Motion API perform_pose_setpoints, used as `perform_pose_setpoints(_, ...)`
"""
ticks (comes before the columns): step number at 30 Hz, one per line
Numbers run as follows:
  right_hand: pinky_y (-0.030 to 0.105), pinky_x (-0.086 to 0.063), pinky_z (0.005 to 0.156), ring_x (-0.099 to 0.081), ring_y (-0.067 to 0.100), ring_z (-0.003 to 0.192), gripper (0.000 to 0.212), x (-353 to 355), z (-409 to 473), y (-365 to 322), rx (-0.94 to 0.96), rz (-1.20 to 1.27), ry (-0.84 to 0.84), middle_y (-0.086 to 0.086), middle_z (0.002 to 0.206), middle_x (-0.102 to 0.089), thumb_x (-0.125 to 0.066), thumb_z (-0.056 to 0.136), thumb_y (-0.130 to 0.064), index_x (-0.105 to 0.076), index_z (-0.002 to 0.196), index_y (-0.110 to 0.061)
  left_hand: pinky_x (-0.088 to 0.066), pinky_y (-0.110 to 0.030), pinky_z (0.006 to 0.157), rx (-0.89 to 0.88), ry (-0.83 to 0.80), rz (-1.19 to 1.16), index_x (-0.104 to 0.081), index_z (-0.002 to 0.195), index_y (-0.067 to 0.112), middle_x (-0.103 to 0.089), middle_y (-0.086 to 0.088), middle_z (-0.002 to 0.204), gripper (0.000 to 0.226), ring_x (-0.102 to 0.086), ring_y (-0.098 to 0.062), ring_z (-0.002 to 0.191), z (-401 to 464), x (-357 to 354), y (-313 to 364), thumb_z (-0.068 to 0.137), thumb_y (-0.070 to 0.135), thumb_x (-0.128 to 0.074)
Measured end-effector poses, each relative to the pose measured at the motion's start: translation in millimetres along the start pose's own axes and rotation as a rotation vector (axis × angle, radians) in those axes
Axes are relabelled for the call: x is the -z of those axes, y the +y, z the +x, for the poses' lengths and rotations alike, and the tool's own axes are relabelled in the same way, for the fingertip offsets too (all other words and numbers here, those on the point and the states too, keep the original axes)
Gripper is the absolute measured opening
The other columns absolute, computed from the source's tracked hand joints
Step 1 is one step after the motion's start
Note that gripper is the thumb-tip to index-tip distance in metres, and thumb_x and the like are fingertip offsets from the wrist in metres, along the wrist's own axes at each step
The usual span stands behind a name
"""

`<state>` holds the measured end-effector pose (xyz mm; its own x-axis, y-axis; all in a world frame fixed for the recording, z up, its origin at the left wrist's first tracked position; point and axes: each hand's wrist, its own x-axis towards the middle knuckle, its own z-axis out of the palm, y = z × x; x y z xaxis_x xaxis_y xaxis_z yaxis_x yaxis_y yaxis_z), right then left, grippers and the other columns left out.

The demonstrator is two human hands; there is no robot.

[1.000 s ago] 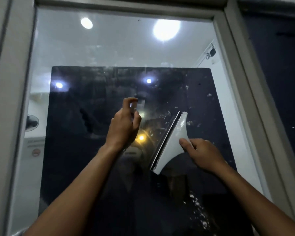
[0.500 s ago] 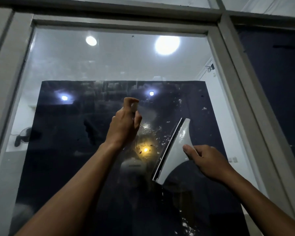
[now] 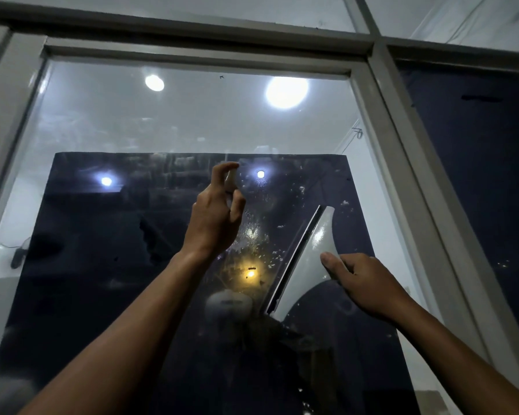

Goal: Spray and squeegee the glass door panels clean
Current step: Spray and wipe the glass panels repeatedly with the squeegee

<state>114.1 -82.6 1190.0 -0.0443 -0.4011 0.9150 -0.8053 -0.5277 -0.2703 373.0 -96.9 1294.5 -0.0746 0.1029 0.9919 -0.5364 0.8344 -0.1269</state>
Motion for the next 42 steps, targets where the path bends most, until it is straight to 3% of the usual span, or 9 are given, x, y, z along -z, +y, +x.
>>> perform_pose_setpoints(12, 0.035, -0.046, 0.067, -0.059, 0.019, 0.072, 0.058, -4.4, 34.7, -13.4, -0.05, -0.144, -0.034, -0.008, 0.065, -0.055, -0.028, 0.094, -0.071, -0.044, 0.057, -0.03, -0.032, -0.011, 0.049, 0.01, -0.017, 0.022, -0.038, 0.142, 0.02, -0.051, 0.0, 0.068, 0.041, -0.047, -0.007, 0.056, -2.5, 2.3, -0.3, 0.102, 0.013, -0.046)
perform_pose_setpoints(16, 0.038, -0.046, 0.073, -0.061, 0.029, 0.082, 0.062, -3.3, 73.4, -29.4, -0.08, -0.237, -0.129, 0.0, 0.072, -0.056, -0.025, 0.096, -0.071, -0.046, 0.062, -0.023, -0.038, -0.024, 0.053, -0.002, -0.013, 0.014, -0.037, 0.143, 0.025, -0.056, -0.005, 0.071, 0.044, -0.053, -0.012, 0.059, -6.4, 9.2, -6.7, 0.101, 0.014, -0.046)
perform_pose_setpoints(22, 0.048, -0.046, 0.098, -0.058, 0.034, 0.113, 0.079, -33.7, 132.9, -95.2, 0.072, -0.397, -0.3, 0.013, 0.127, -0.062, -0.023, 0.09, -0.078, -0.065, 0.116, -0.017, -0.049, -0.033, 0.06, -0.01, 0.061, 0.0, -0.037, 0.138, 0.031, -0.064, -0.009, 0.077, 0.045, -0.062, -0.022, 0.068, -8.8, 14.1, -16.8, 0.098, 0.014, -0.047)
perform_pose_setpoints(25, 0.041, -0.045, 0.095, -0.059, 0.031, 0.101, 0.075, -4.9, 134.6, -62.6, 0.028, -0.447, -0.339, 0.016, 0.111, -0.063, -0.025, 0.091, -0.078, -0.067, 0.091, -0.016, -0.044, -0.027, 0.057, -0.004, 0.054, -0.001, -0.039, 0.139, 0.026, -0.062, -0.005, 0.077, 0.043, -0.059, -0.016, 0.066, -13.9, 15.1, -17.6, 0.099, 0.014, -0.048)
perform_pose_setpoints(29, 0.027, -0.037, 0.061, -0.046, 0.024, 0.062, 0.063, 60.2, 115.6, -19.1, -0.176, -0.465, -0.33, 0.006, 0.064, -0.045, -0.031, 0.096, -0.068, -0.043, 0.061, -0.017, -0.046, -0.026, 0.061, 0.002, 0.04, -0.013, -0.04, 0.138, 0.03, -0.065, -0.005, 0.082, 0.043, -0.061, -0.016, 0.069, -15.9, 18.1, -18.7, 0.099, 0.016, -0.049)
perform_pose_setpoints(31, 0.028, -0.038, 0.062, -0.047, 0.024, 0.062, 0.064, 66.9, 120.0, -18.1, -0.162, -0.485, -0.301, 0.008, 0.069, -0.05, -0.031, 0.096, -0.067, -0.045, 0.061, -0.016, -0.044, -0.025, 0.059, 0.006, 0.04, -0.01, -0.041, 0.139, 0.028, -0.064, -0.006, 0.08, 0.043, -0.059, -0.015, 0.066, -14.7, 19.5, -16.8, 0.099, 0.015, -0.049)
perform_pose_setpoints(37, 0.043, -0.044, 0.098, -0.058, 0.029, 0.096, 0.066, -15.2, 145.2, -84.7, 0.051, -0.372, -0.38, 0.007, 0.095, -0.058, -0.03, 0.091, -0.077, -0.059, 0.072, -0.02, -0.048, -0.029, 0.061, 0.008, 0.034, -0.009, -0.04, 0.138, 0.03, -0.065, -0.006, 0.081, 0.043, -0.061, -0.018, 0.067, -13.9, 22.8, -14.3, 0.098, 0.016, -0.049)
perform_pose_setpoints(40, 0.039, -0.046, 0.09, -0.055, 0.021, 0.077, 0.063, -25.1, 136.4, -93.7, 0.066, -0.333, -0.455, 0.0, 0.078, -0.057, -0.032, 0.092, -0.075, -0.057, 0.064, -0.024, -0.044, -0.027, 0.059, 0.023, 0.028, 0.003, -0.043, 0.136, 0.028, -0.064, -0.002, 0.079, 0.042, -0.058, -0.012, 0.063, -17.7, 22.5, -13.4, 0.097, 0.015, -0.051)
perform_pose_setpoints(42, 0.028, -0.044, 0.069, -0.05, 0.016, 0.057, 0.064, -3.2, 129.9, -74.2, 0.011, -0.335, -0.474, 0.002, 0.068, -0.054, -0.036, 0.093, -0.072, -0.054, 0.062, -0.019, -0.044, -0.028, 0.057, 0.04, 0.028, 0.011, -0.043, 0.135, 0.03, -0.061, -0.001, 0.075, 0.042, -0.055, -0.011, 0.06, -22.4, 23.0, -13.3, 0.097, 0.015, -0.051)
